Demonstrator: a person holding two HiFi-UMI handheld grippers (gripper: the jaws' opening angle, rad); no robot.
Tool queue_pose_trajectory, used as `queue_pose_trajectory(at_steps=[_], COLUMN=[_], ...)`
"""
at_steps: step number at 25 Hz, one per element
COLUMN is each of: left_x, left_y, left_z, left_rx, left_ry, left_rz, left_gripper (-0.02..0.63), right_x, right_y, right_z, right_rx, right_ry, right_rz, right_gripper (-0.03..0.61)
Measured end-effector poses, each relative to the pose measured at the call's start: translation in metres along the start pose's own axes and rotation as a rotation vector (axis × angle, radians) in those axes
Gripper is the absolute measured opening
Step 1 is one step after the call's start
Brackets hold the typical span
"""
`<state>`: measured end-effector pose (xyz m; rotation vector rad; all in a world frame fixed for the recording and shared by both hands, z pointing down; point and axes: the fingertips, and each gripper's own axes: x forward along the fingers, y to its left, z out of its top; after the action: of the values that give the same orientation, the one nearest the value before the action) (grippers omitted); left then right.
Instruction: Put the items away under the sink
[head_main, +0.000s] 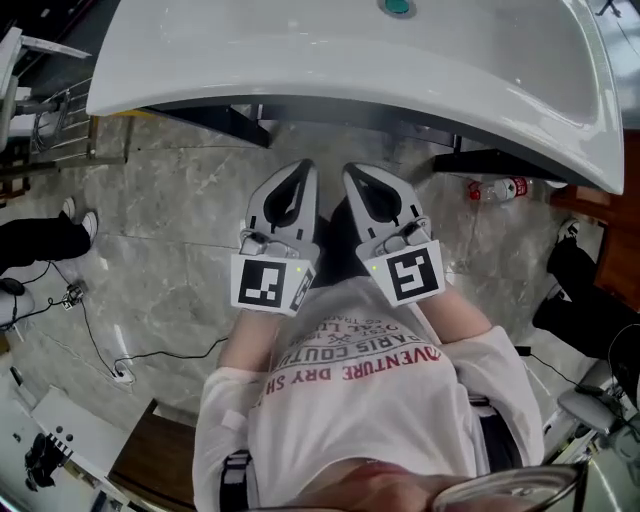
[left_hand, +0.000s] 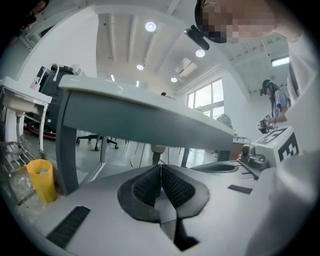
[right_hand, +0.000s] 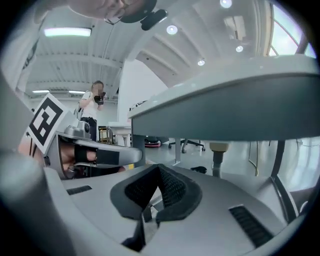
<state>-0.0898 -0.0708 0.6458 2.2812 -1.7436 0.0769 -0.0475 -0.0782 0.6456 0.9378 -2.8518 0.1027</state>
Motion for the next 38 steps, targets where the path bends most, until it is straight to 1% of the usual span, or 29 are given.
queue_pose_trajectory(at_steps=[2,5,9,11,13,16,20,23,27,30,34,38], left_x=[-0.005,-0.011,-0.017,-0.020,-0.023,-0.023,-0.019,-0.011,-0.001,0.004,0.009,0.013], left_y=[-0.004,-0.009,-0.022,-0.031,-0.041,-0.053,-0.071,-0.084,-0.094,-0.104,-0.110,-0.113], left_z=[0.030,0.075,0.144,0.183,0.225,0.284,0.348,0.389,0.429,0.447,0.458,0.455], left_rx=[-0.003,0.002,-0.007,-0.024,-0.044,-0.039,-0.027,-0.011,0.009,0.027,0.048,0.049], left_ry=[0.017,0.050,0.063,0.067,0.052,0.042,0.042,0.012,-0.036,-0.066,-0.062,-0.053], left_rz=[0.006,0.011,0.007,-0.001,-0.020,-0.057,-0.093,-0.110,-0.122,-0.132,-0.151,-0.158], left_gripper=[0.023,0.023,0.023,0.023,0.023,0.023,0.023,0.023,0.023,0.023,0.023,0.023], right_x=[-0.004,-0.006,-0.017,-0.026,-0.033,-0.041,-0.059,-0.068,-0.077,-0.086,-0.091,-0.093], right_y=[0.001,0.000,-0.008,-0.015,-0.023,-0.037,-0.058,-0.080,-0.110,-0.125,-0.136,-0.140], right_z=[0.026,0.079,0.148,0.189,0.232,0.291,0.345,0.387,0.427,0.441,0.449,0.450], right_rx=[0.032,0.091,0.094,0.098,0.092,0.081,0.069,0.046,0.058,0.077,0.076,0.094], right_ry=[0.024,0.023,0.054,0.052,0.050,0.047,0.098,0.073,0.038,0.017,0.010,0.005], right_rz=[0.004,-0.008,-0.034,-0.064,-0.100,-0.157,-0.205,-0.243,-0.314,-0.353,-0.397,-0.400], right_gripper=[0.025,0.025,0.025,0.025,0.025,0.025,0.025,0.025,0.025,0.025,0.025,0.025])
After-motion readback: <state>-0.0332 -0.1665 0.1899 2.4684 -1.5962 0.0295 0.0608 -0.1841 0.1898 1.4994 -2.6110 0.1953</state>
